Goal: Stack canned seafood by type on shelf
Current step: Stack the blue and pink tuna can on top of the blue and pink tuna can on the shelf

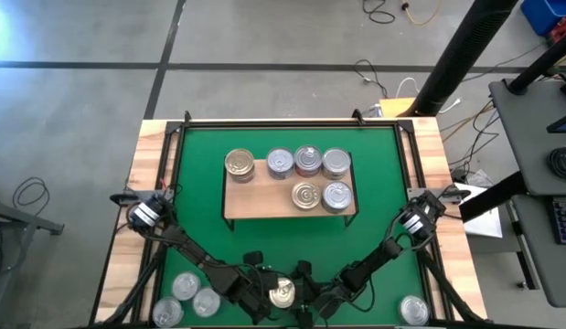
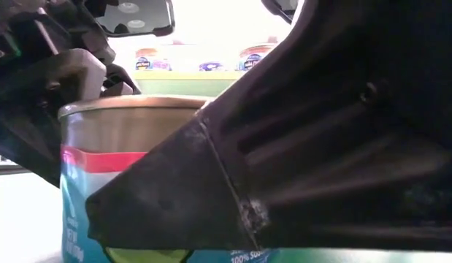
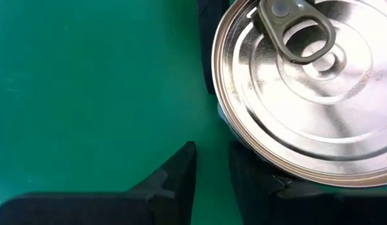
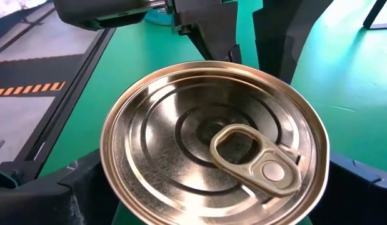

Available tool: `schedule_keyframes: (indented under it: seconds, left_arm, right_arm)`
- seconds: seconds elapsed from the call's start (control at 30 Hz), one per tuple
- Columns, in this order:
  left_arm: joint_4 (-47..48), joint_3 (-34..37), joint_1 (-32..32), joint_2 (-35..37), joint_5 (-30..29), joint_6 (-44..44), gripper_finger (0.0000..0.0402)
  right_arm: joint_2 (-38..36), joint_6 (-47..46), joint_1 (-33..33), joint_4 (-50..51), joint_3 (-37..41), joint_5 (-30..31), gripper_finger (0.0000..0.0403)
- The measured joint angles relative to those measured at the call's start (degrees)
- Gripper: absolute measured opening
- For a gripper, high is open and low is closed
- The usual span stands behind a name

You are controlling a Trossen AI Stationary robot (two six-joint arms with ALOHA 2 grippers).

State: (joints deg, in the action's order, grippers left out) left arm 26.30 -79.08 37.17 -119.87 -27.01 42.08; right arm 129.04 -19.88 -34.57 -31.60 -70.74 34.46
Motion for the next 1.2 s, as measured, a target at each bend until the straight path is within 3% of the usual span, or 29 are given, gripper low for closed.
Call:
schedule_keyframes:
  seconds: [0.17, 0.4, 0.63, 0.83, 1.07, 1.2]
  left_arm:
    - [8.2, -1.9, 0.0, 0.4, -1.0, 5.4, 0.0081]
    - [8.8, -1.9, 1.7, 5.3, -4.4, 7.5, 0.0077]
    - [19.2, -1.9, 4.3, 13.0, -11.5, 13.0, 0.0077]
    - [21.9, -1.9, 5.9, 20.9, -14.0, 15.5, 0.0077]
    - [18.3, -2.1, 4.9, 28.6, -14.6, 2.9, 0.0077]
    - [15.1, -2.1, 0.7, 31.3, -9.6, -8.6, 0.0077]
  right_arm:
    - [-2.9, 0.6, -0.4, 4.5, 0.0, 0.2, 0.0379]
    - [-9.2, 1.3, -0.4, 17.1, 0.1, -1.8, 0.0375]
    - [-16.4, 1.5, -0.4, 30.0, -2.5, -2.8, 0.0374]
    - [-24.3, 2.5, -0.5, 32.9, -3.0, -3.5, 0.0374]
    - [-34.8, 2.3, 1.9, 35.4, -3.0, -3.2, 0.0374]
    - [-40.4, 2.5, 5.8, 40.7, -3.1, -2.6, 0.0374]
